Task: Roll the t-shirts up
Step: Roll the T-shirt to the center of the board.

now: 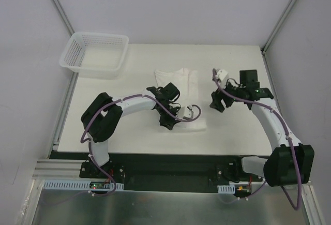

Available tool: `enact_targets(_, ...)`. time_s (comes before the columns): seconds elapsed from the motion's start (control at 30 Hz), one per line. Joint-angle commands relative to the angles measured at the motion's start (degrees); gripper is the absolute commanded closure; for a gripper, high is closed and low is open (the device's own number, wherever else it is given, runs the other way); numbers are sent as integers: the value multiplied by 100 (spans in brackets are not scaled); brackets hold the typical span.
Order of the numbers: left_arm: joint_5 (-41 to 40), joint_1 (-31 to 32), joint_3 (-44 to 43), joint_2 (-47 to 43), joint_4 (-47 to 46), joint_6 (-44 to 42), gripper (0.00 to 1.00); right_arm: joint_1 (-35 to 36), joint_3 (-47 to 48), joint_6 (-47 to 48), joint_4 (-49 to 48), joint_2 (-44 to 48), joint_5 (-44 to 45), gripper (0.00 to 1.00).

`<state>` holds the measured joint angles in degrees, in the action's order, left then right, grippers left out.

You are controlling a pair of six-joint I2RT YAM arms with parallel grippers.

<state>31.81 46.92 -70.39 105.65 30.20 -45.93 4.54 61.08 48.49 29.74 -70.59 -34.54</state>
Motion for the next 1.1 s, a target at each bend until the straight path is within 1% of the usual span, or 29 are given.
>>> enact_targets(0.0,1019,-209,-422,263,812,435,100,469,-927,1882,684,421,-149,22)
enact_targets(0.03,1089,-322,-475,307,830,488,100,600,-1140,2023,578,501,-149,21)
enact_targets(0.07,1238,-376,-571,395,865,602,100,697,-1299,2381,455,572,-158,17)
enact_targets(0.1,1301,-428,-624,456,900,638,100,811,-1605,2532,393,729,-158,10)
enact_targets(0.13,1371,-525,-677,492,970,682,100,1047,-1738,2708,314,800,-140,10)
enact_targets(0.2,1573,-604,-862,641,1067,770,100,1286,-2098,2963,51,923,-53,8)
enact_targets(0.33,1855,-719,-1161,861,1330,858,100,1813,-2416,3052,-476,942,106,8)
enact_targets(0.43,1960,-737,-1302,958,1419,840,100,2024,-2513,2939,-854,819,272,9)
enact_targets(0.63,2136,-816,-1486,1134,1577,840,100,2262,-2610,2886,-1505,301,527,10)
enact_targets(0.83,2382,-956,-1644,1265,1691,884,100,2473,-2540,2912,-1743,-218,694,11)
enact_targets(0.93,2461,-1026,-1680,1336,1788,832,100,2587,-2548,2938,-1918,-473,896,17)
enact_targets(0.97,2505,-1044,-1680,1345,1805,823,100,2605,-2522,2929,-1919,-526,932,26)
enact_targets(1.03,2584,-1105,-1654,1345,1884,866,100,2632,-2391,2912,-1832,-649,1002,40)
enact_targets(1.07,2680,-1132,-1636,1327,1920,875,100,2623,-2312,2886,-1735,-693,985,54)
